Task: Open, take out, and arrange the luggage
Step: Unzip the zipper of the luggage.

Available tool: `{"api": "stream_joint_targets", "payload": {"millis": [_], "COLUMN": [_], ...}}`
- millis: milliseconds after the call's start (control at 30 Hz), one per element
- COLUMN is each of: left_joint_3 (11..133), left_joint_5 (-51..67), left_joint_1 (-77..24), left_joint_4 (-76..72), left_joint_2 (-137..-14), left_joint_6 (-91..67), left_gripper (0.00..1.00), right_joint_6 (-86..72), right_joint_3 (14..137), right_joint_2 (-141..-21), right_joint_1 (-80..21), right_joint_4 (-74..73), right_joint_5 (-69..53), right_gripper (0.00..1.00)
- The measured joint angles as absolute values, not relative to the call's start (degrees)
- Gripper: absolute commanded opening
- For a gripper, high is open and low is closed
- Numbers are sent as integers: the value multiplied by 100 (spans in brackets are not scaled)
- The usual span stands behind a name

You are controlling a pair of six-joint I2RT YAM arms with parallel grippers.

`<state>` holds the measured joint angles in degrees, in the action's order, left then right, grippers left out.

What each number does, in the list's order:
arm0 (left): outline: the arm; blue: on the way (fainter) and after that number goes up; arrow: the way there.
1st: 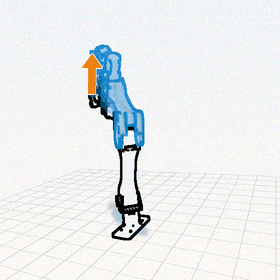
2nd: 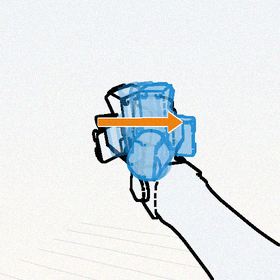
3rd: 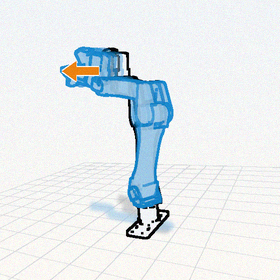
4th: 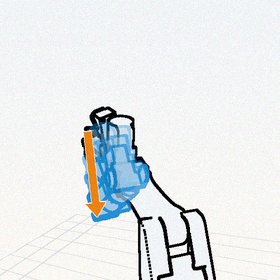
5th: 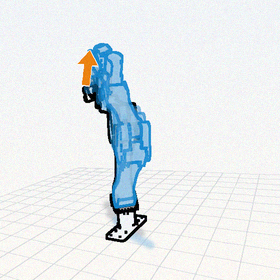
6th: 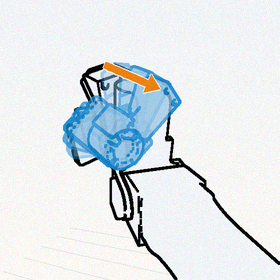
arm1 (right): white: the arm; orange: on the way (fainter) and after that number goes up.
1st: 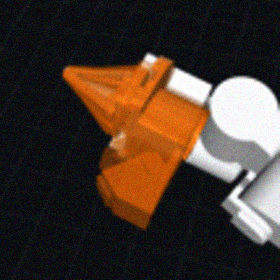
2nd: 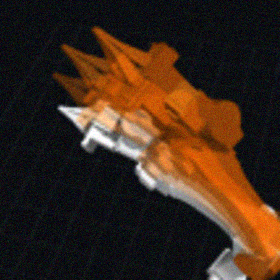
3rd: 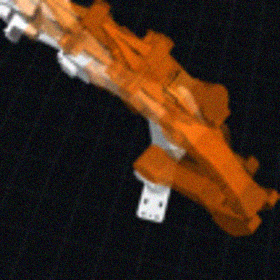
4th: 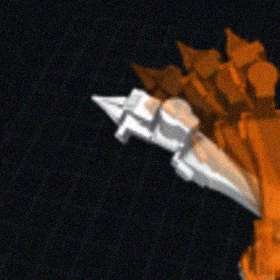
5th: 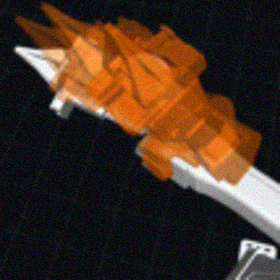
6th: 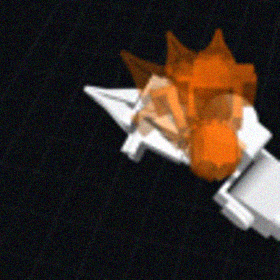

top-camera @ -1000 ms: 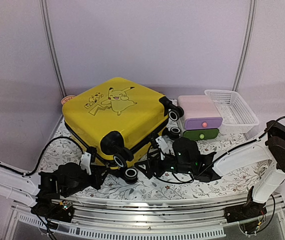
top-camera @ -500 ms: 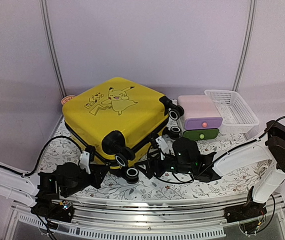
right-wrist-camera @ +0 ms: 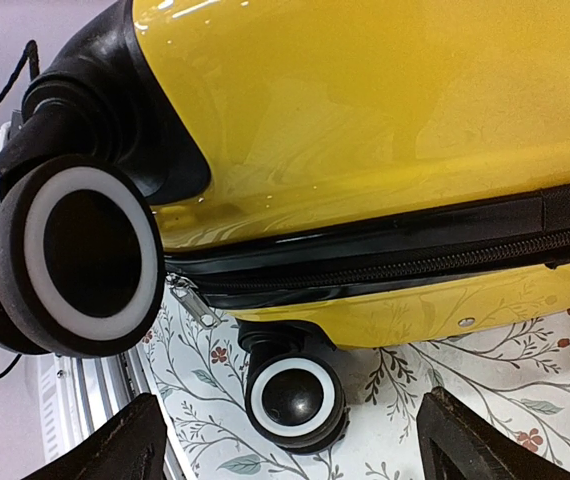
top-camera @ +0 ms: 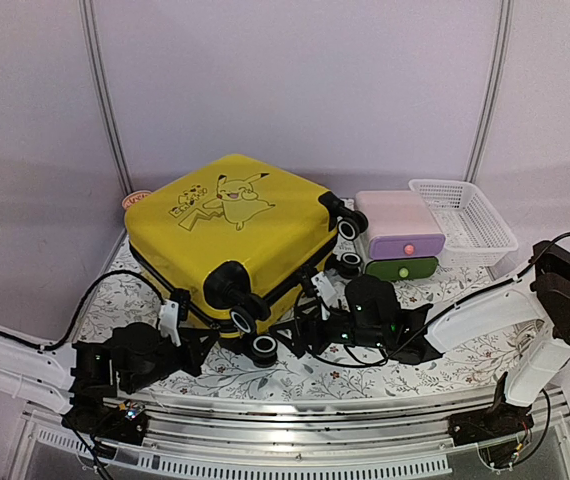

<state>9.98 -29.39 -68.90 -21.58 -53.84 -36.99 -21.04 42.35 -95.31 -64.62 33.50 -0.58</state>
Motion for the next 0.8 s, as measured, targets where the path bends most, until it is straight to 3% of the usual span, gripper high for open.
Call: {"api": "stream_joint_targets", "payload": {"millis": [467, 800], "left_joint_3": [1529, 1496], "left_joint_5": [-2941, -2290], "left_joint_1": [-6591, -5006], "left_joint_4": [-554, 412], "left_joint_2": [-5026, -4036], "left_joint_6": [-4464, -4777], "left_gripper": [0, 0], "right_joint_6": [-2102, -2102], "right_joint_3": [4235, 4237], "right_joint_2": [-9531, -9533], "right_joint_1": [-6462, -6462], "right_joint_4": [3350, 3350], "right_joint_5": [-58, -60], "right_gripper": [89, 89]}}
